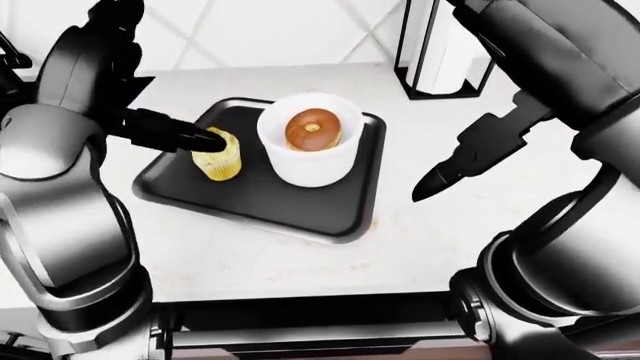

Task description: Pick up the bowl with donut and place it on the tray. Pick up the cupcake and place it on the tray.

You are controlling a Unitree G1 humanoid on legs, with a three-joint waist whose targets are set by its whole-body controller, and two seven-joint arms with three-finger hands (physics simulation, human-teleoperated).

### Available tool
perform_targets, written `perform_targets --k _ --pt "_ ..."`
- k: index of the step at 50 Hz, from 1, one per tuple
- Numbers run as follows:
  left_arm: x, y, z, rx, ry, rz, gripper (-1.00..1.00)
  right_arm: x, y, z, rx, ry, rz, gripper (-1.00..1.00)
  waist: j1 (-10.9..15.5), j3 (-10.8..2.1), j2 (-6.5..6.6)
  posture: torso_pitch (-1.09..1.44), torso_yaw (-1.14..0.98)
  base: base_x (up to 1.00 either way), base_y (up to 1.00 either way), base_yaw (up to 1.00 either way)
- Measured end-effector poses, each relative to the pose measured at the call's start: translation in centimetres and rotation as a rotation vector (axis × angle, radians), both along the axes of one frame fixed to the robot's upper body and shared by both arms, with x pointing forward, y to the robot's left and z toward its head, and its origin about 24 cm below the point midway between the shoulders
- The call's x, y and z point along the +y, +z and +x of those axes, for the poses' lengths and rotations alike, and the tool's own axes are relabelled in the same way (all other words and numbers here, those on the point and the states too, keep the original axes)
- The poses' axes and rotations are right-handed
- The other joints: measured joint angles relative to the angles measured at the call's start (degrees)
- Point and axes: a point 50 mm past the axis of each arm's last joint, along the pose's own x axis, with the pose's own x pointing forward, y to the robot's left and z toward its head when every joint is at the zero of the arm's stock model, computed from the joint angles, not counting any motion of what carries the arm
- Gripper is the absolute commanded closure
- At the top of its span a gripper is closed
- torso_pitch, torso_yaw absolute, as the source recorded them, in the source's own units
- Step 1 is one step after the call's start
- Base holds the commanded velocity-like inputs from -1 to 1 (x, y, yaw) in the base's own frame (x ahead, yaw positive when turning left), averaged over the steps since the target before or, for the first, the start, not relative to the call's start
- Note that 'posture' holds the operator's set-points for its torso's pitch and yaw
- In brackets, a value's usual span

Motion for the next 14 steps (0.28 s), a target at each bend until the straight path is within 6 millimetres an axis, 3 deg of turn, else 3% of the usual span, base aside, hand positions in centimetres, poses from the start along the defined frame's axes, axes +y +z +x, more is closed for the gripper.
perform_targets --k 14 --pt "0.1 0.24 -0.36 0.003 0.004 -0.006 -1.0 0.2 0.14 -0.14 0.001 0.002 0.002 -1.0 0.1 0.23 -0.26 0.0 0.0 0.0 0.0 0.0"
